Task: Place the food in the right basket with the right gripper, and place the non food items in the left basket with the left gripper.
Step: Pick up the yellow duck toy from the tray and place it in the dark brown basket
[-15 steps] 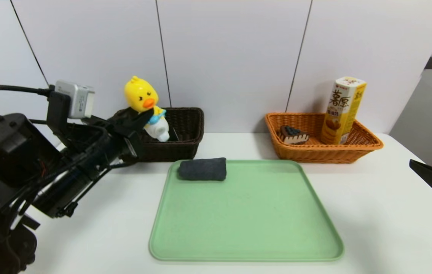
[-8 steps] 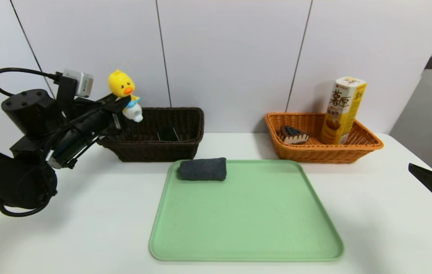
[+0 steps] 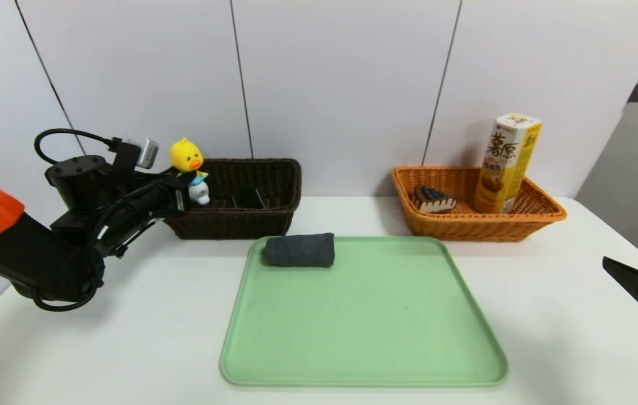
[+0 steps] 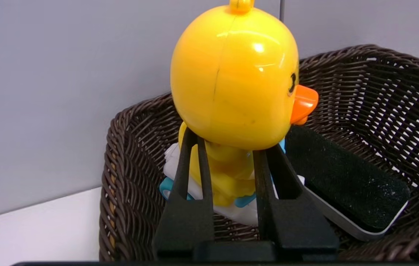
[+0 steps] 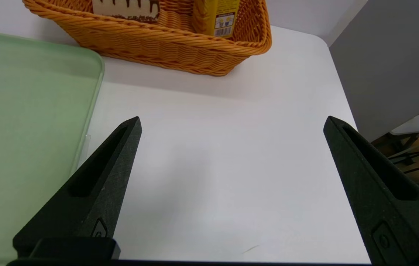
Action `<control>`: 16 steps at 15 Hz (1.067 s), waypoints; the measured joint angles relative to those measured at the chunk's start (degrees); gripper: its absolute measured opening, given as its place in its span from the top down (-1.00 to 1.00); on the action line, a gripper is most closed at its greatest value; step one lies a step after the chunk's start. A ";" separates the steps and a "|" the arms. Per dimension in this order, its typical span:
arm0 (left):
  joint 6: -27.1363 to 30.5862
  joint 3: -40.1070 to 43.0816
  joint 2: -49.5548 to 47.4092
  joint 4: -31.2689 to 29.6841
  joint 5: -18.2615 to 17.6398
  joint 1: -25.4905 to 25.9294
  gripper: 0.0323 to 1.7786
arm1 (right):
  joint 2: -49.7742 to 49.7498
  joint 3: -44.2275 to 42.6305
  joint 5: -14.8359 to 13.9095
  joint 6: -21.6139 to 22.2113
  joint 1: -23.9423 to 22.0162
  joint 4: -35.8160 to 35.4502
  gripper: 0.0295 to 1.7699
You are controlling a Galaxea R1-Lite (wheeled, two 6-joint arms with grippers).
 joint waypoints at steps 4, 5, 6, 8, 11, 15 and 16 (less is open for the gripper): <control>2.39 0.05 1.44 -0.98 0.09 1.27 0.65 | -1.51 0.79 0.00 0.02 0.00 0.30 -0.92; 2.50 0.07 1.61 -1.02 0.20 1.33 0.65 | -1.77 0.88 0.02 0.02 0.00 0.30 -0.92; 2.52 0.16 1.74 -1.06 0.39 1.33 0.65 | -1.99 0.94 0.02 0.05 -0.02 0.33 -0.92; 2.67 0.46 1.83 -1.08 0.63 1.44 0.65 | -2.23 0.96 0.09 0.02 -0.02 0.30 -0.92; 2.67 0.57 2.10 -3.67 0.60 1.35 0.18 | -2.34 0.99 0.16 -0.04 -0.02 0.22 -0.92; 2.83 0.79 3.47 -7.78 0.44 1.38 -0.26 | -2.34 0.99 0.22 0.00 0.00 0.22 -0.92; 2.80 0.79 3.50 -7.78 0.46 1.40 -0.34 | -2.34 0.99 0.38 0.02 0.00 0.20 -0.92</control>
